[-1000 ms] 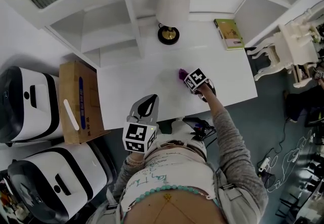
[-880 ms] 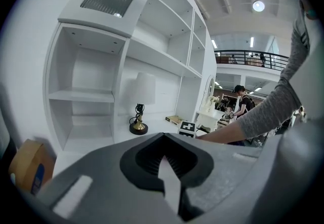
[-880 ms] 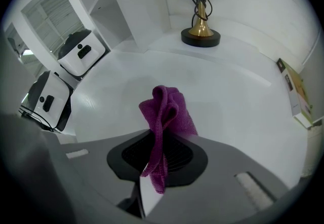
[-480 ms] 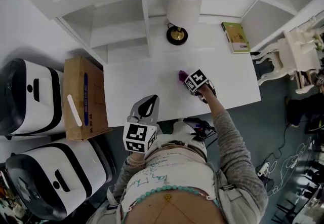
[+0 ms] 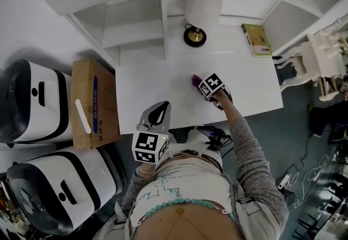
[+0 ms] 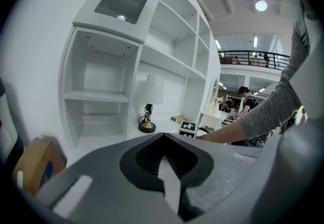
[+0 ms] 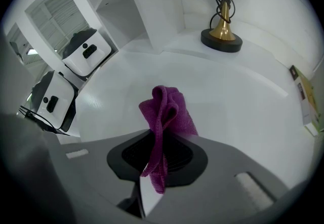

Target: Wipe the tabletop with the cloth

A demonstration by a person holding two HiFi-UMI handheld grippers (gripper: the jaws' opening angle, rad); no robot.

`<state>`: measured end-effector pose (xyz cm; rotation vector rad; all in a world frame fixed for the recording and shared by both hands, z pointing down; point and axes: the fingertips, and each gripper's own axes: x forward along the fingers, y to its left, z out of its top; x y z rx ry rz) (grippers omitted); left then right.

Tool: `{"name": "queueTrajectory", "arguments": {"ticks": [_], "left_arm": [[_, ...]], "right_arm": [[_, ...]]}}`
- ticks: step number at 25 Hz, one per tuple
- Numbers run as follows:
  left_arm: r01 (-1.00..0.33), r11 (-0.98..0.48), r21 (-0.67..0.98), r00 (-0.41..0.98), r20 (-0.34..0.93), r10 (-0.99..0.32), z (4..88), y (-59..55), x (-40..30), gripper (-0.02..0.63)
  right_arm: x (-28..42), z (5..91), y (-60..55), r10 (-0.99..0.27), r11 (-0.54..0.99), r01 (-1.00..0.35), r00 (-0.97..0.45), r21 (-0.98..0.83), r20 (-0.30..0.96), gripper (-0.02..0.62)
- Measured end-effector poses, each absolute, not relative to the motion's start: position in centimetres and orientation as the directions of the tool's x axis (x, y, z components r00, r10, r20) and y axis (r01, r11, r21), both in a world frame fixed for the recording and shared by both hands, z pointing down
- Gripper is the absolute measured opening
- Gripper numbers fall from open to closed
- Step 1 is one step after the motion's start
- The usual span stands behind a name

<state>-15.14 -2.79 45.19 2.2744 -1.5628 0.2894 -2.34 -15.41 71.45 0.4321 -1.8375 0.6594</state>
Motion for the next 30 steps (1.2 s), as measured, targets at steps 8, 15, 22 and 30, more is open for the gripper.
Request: {"name": "queueTrajectory", "arguments": {"ticks": [8,15,22,30], "left_arm": [[-0.931,-0.323,0.171,0.364,0.369,-0.855,45.2,-2.2,-15.9,0.002],[-0.934,-0.317,0.166,0.357,0.369,-0.858,45.3,-1.8,-16.7,0.002],[-0.937,-0.305,0.172,0.348,0.370,-0.861,45.5,-1.5,-17.7,0.002],[-0.940,-0.293,0.175,0.339,0.371,-0.865,45.7,-1.3,-19.0,0.002]], "right_arm": [[-3.9,71.5,-14.6,0.026,0.789,-0.566,-0.358,-0.239,0.934,0.078],[-5.3,71.5,-14.0,0.037,0.799,-0.548,-0.363,-0.245,0.931,0.078],[-6.8,71.4,-13.5,0.048,0.807,-0.531,-0.377,-0.259,0.925,0.078],[-9.0,71.4,-12.6,0.080,0.811,-0.506,-0.399,-0.292,0.913,0.078]]}}
